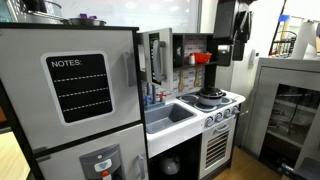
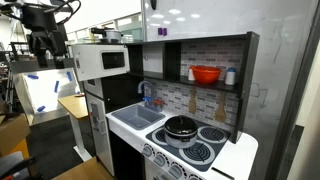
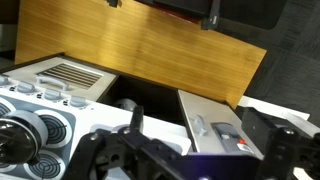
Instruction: Remove the black lid from the pot and place the lid on top of the cabinet
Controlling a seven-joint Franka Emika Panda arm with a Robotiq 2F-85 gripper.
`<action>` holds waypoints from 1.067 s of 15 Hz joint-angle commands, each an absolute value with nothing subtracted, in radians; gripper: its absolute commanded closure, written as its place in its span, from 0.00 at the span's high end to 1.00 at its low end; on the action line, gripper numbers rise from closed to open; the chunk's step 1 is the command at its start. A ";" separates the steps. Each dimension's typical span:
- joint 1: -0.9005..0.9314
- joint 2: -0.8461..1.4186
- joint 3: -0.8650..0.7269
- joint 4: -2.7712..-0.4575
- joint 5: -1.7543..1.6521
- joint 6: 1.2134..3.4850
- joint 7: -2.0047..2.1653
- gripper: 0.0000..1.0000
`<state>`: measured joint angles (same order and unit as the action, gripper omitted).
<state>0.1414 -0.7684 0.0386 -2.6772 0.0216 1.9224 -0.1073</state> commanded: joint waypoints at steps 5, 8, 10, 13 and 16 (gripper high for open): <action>0.075 -0.563 -0.047 -2.463 -0.018 1.995 -0.192 1.00; 0.038 -0.468 -0.094 -2.404 -0.015 2.050 -0.221 1.00; 0.013 -0.400 -0.124 -2.374 -0.008 2.101 -0.240 1.00; -0.023 -0.283 -0.178 -2.307 0.006 2.152 -0.290 1.00; -0.071 -0.158 -0.229 -2.235 0.013 2.186 -0.337 1.00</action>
